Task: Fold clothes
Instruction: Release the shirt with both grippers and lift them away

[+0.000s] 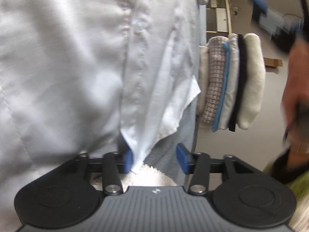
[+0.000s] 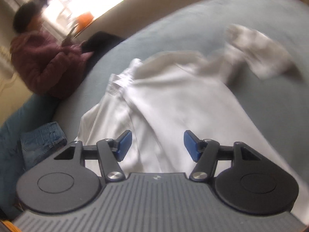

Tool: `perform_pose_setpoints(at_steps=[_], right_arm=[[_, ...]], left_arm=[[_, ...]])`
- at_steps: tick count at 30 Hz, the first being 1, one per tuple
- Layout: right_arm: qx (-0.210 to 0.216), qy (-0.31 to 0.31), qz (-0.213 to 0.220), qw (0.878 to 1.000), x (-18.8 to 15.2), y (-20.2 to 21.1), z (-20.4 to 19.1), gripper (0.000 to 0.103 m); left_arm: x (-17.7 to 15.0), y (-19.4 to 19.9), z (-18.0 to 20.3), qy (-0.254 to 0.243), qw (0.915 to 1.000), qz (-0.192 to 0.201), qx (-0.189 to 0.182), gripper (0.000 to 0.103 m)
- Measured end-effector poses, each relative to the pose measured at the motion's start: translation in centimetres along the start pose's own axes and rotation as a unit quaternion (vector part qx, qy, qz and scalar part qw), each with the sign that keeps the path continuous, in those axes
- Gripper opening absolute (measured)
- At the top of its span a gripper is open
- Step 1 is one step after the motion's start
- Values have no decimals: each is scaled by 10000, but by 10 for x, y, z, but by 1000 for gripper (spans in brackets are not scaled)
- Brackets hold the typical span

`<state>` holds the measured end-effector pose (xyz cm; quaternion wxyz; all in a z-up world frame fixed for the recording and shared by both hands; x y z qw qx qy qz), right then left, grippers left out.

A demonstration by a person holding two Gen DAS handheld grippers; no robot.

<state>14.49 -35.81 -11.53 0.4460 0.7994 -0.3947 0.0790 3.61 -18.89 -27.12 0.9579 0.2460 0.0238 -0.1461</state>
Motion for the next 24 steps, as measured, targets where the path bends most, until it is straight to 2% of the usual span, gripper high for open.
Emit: perform_pose_setpoints(at_steps=[2,6,10,18,24], right_arm=[[14,-329,142,9994,-17,25,10,63],[42,-945,414,9947,-49,75,28,68],[191,-1204,625,9906,-62,106,27,80],[377,-1331,679,9881,-82,128,13,84],[314,-1233,620,9899,-91,131,4,91]], left_arm=[[-2,2,4,-74,10000,29,33,60],[-7,10,8,-65,10000,62,34,74],[-15,26,12,-79,9998,172,80,88],[-31,60,21,-135,9988,417,199,90],[-43,78,23,-204,9978,534,345,91]])
Point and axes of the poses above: each gripper's, at about its wrist camera, not at the fingertips, and y roughly against the way its jaws point, z to its right, x to its top, the point moved 6 cm from there along -y, roughly the way its jaws point, and after that the axes turned 3 degrees about x, right-handed, at the moved point
